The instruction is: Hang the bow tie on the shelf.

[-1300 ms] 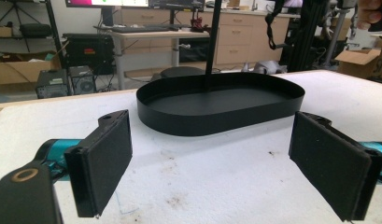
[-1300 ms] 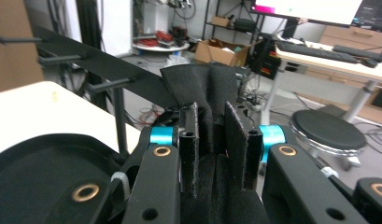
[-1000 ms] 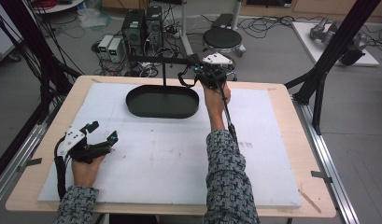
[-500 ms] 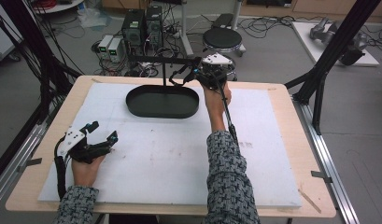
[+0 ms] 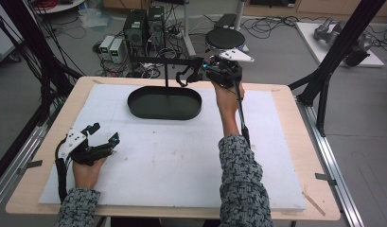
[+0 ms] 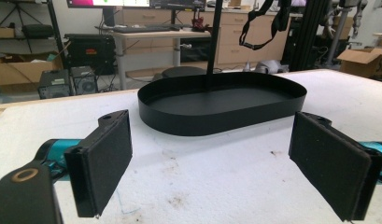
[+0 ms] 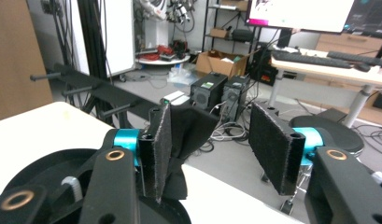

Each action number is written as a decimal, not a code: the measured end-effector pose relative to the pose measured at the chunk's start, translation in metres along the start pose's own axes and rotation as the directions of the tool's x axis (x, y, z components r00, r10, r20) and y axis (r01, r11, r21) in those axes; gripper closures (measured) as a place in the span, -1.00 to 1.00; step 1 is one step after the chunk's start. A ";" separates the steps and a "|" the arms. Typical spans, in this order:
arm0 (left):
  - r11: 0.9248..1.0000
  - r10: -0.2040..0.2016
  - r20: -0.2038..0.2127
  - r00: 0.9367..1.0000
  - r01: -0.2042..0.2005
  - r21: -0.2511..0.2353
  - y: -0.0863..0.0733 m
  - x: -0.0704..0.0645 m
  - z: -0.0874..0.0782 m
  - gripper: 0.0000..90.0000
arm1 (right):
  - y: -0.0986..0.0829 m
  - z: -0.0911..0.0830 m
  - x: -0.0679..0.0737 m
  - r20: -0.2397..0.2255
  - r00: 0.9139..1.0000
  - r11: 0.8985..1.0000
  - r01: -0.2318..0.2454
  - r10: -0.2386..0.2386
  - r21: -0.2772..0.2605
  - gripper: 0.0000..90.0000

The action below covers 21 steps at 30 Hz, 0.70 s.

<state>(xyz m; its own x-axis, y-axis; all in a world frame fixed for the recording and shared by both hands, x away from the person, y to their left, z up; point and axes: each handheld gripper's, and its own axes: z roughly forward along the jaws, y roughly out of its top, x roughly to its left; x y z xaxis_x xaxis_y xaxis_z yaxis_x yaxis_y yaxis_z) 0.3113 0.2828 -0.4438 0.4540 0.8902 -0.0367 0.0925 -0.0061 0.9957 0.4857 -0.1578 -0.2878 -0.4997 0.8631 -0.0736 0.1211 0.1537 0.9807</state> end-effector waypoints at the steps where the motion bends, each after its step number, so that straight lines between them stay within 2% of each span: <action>1: 1.000 0.000 0.000 1.000 0.000 0.000 0.000 0.000 0.000 -0.70 | 0.002 -0.004 -0.002 0.003 1.000 1.000 -0.004 0.004 -0.005 0.05; 4: 1.000 -0.001 -0.001 1.000 0.001 -0.002 0.000 0.000 0.000 -0.70 | 0.007 -0.014 -0.005 0.004 1.000 0.999 -0.025 0.026 -0.027 -0.03; 9: 1.000 -0.001 -0.002 1.000 0.001 -0.002 0.000 0.000 0.000 -0.70 | 0.015 -0.030 -0.009 0.001 0.999 0.998 -0.032 0.032 -0.052 -0.15; 19: 1.000 0.004 -0.004 1.000 -0.004 -0.001 0.000 0.000 0.001 -0.70 | 0.026 -0.063 -0.012 0.000 1.000 0.996 -0.015 0.015 -0.084 -0.32; 21: 1.000 0.004 -0.002 1.000 -0.004 -0.001 0.000 0.000 0.001 -0.70 | 0.024 -0.073 -0.012 0.023 1.000 0.992 0.012 -0.009 -0.124 -0.34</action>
<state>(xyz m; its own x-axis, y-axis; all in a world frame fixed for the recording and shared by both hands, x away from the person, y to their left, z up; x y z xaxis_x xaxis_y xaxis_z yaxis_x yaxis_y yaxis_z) 0.3119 0.2828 -0.4441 0.4523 0.8913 -0.0321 0.0896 -0.0096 0.9959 0.4322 -0.1991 -0.2501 -0.4806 0.8727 -0.0866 0.0079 0.1031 0.9946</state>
